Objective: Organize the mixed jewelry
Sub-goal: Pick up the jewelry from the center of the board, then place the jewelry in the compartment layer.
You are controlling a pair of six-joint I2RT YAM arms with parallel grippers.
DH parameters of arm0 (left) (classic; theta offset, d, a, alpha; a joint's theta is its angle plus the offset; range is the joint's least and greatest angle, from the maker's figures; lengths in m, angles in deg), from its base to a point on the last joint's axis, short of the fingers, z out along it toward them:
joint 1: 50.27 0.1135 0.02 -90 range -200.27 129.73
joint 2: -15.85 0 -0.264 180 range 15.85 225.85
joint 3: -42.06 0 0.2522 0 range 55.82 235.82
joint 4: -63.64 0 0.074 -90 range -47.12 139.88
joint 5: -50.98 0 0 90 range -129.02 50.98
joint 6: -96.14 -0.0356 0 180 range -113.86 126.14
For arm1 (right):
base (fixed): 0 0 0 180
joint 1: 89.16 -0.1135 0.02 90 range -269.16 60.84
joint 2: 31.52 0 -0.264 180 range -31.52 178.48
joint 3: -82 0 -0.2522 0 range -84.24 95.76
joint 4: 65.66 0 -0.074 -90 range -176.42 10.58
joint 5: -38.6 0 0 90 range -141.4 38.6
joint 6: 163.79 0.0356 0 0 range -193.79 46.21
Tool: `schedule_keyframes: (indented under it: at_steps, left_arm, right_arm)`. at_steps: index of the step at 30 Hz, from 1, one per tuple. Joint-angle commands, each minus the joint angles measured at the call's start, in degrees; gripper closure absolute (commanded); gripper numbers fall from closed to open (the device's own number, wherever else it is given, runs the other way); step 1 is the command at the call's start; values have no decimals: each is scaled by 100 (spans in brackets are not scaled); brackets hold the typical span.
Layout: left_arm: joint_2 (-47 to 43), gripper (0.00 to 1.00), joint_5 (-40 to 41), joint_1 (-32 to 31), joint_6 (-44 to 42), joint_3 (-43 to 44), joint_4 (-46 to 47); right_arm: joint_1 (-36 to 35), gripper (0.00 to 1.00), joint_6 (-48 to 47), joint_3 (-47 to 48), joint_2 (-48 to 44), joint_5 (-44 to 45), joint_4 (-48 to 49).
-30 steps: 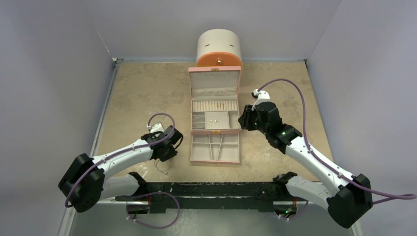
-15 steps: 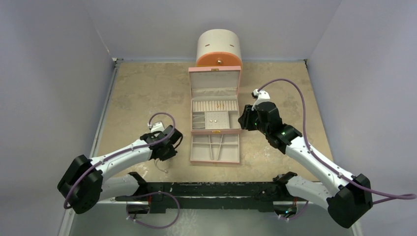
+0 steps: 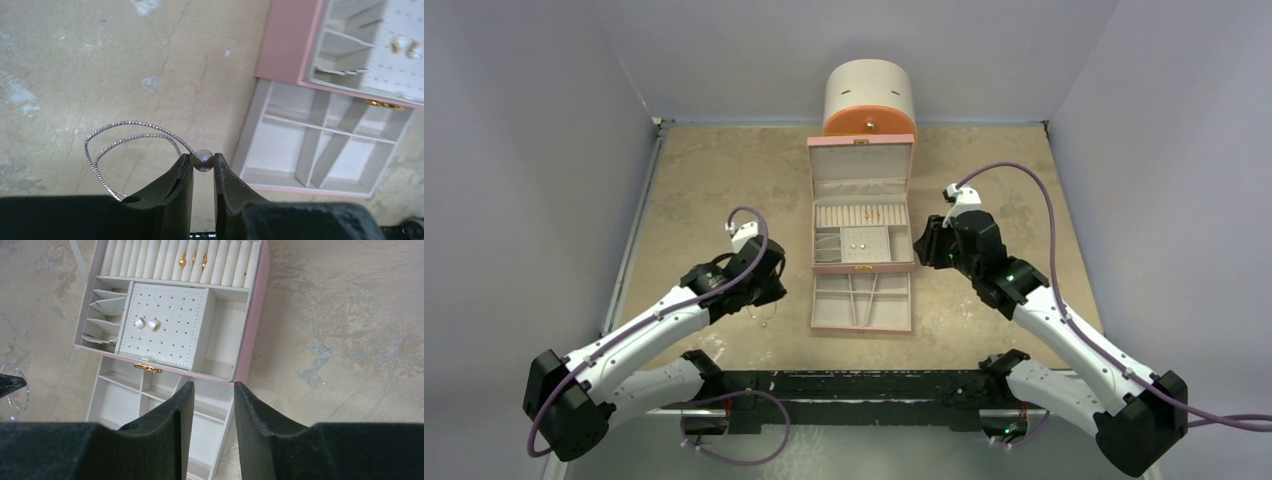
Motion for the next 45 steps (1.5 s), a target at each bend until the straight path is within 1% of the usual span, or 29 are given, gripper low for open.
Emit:
schedule_keyframes:
  at_steps: [1, 4, 9, 13, 22, 26, 31, 37, 45]
  left_arm:
    - [-197, 100, -484, -42, -789, 555, 8]
    - [-250, 100, -773, -62, -1096, 741, 71]
    - [-159, 100, -1351, -187, -1590, 932, 429]
    - [136, 100, -1488, -477, -1853, 1129, 692]
    - [1035, 100, -1502, -1166, -2090, 1398, 1374]
    - [1440, 100, -1249, -1511, -2155, 1409, 1653]
    - [1782, 100, -1192, -1600, -2074, 1233, 2318]
    - [2080, 100, -1057, -1602, -2015, 1087, 2821]
    - [2099, 100, -946, -1599, -1699, 496, 3555]
  right_arm:
    - [15, 62, -23, 266, -161, 177, -131]
    - [16, 62, -35, 268, -208, 189, -202]
    - [11, 62, -26, 149, -373, 120, -325]
    - [11, 62, 37, 35, -519, 21, -375]
    - [17, 62, 121, -101, -851, 14, -590]
    - [16, 62, 142, -141, -996, 19, -655]
    - [15, 62, 156, -160, -1093, 1, -717]
    - [17, 62, 161, -166, -1182, 9, -793]
    - [9, 62, 178, -241, -1256, 22, -823]
